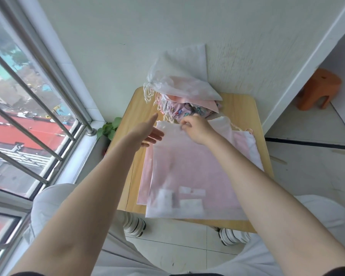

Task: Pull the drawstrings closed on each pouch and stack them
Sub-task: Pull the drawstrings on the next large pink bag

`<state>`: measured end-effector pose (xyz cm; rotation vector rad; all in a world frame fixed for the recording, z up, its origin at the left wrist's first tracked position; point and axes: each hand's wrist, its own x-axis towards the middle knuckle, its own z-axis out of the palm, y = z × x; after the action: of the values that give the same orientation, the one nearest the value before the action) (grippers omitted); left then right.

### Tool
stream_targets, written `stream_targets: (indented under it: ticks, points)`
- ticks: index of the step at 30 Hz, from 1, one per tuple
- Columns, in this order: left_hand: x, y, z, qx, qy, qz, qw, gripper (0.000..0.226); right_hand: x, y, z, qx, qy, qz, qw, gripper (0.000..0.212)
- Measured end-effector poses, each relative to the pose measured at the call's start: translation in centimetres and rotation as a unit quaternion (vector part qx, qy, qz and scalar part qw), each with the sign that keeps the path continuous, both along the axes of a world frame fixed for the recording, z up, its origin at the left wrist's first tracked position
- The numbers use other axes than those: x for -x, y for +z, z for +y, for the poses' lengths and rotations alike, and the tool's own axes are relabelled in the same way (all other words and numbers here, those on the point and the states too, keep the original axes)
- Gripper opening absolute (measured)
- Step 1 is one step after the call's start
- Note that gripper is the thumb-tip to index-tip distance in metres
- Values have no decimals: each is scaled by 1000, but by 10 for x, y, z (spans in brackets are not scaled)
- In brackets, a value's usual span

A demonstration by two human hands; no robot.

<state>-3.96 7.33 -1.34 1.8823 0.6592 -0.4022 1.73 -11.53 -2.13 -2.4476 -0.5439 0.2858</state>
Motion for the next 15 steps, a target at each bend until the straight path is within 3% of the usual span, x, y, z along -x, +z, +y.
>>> stream_targets:
  ticks: [4,8,15]
  points:
    - [3,-8,16,-28,71,-22,997,57,6,-5,17,9,30,-7,999,19]
    - [8,-11,25,-28,45,19,998,61,9,-6,23,17,35,-9,999,20]
    - [2,-11,21,-40,83,-23,996,54,13,-3,25,33,45,-22,998,21]
